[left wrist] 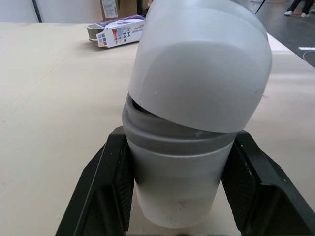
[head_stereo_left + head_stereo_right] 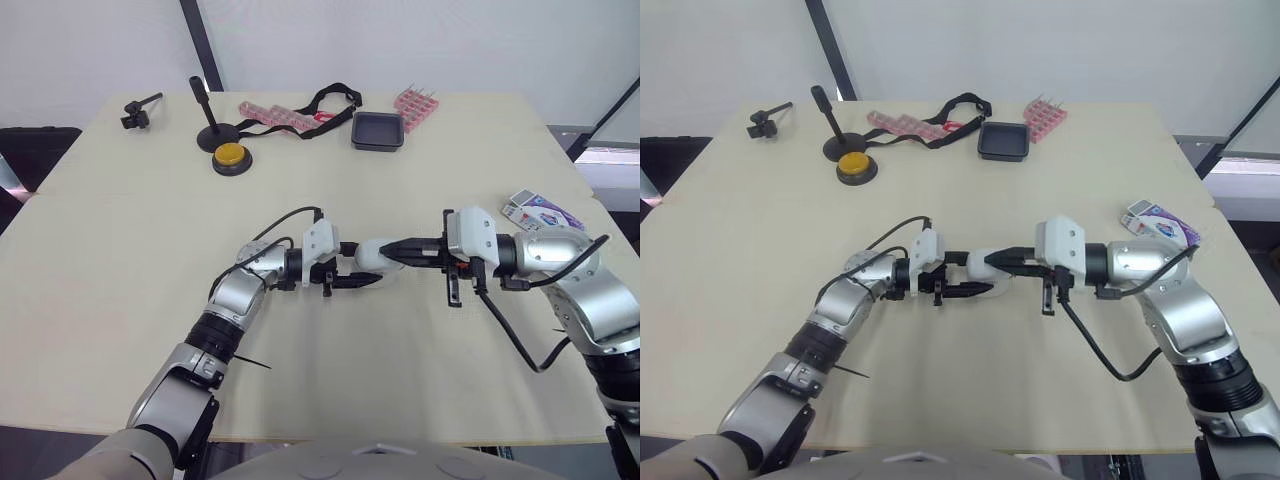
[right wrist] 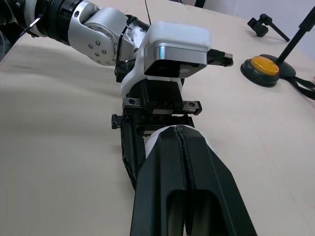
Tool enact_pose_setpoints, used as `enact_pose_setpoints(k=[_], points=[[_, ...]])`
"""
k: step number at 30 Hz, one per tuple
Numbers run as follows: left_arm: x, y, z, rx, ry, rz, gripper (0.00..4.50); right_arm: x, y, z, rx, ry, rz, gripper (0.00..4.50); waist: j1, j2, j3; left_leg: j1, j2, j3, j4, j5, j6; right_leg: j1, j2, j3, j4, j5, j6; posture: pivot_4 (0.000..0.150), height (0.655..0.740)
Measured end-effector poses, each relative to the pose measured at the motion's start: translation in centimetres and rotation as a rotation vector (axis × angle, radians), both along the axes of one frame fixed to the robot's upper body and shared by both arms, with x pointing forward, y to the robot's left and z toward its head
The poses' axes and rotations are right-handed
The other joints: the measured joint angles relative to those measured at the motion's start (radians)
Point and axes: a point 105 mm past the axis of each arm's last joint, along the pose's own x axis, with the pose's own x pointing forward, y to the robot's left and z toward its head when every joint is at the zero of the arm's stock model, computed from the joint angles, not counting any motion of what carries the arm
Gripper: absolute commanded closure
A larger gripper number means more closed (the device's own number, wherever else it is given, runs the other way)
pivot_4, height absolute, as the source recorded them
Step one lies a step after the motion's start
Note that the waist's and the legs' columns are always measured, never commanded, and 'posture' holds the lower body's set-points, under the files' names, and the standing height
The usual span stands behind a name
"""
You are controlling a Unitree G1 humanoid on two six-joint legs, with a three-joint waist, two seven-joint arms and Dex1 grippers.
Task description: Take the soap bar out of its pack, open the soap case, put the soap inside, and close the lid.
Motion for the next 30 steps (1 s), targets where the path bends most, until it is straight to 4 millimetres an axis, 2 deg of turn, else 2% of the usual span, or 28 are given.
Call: enact_pose_setpoints(k=[18,30], points=[[0.0,-0.1,0.0,-0.003,0.002,0.003,2.54,1.2,-0.3,0.0,-0.045,-0.013,-0.037,4.47,0.0,0.0,0.0,0.0,0.0,0.0,0.0,0.0,0.0,0.001,0.0,0.0,0.0,0.0,0.001,0.15,0.7291],[0.0,0.0,-0.1,-0.002,0.005,0.005,2.54,1.3,-0.3,-0.2,-0.053,-0.025,-0.051,4.47,0.0,0.0,0.0,0.001,0.0,0.0,0.0,0.0,0.0,0.002,0.0,0.0,0.0,0.0,0.0,0.15,0.7291]])
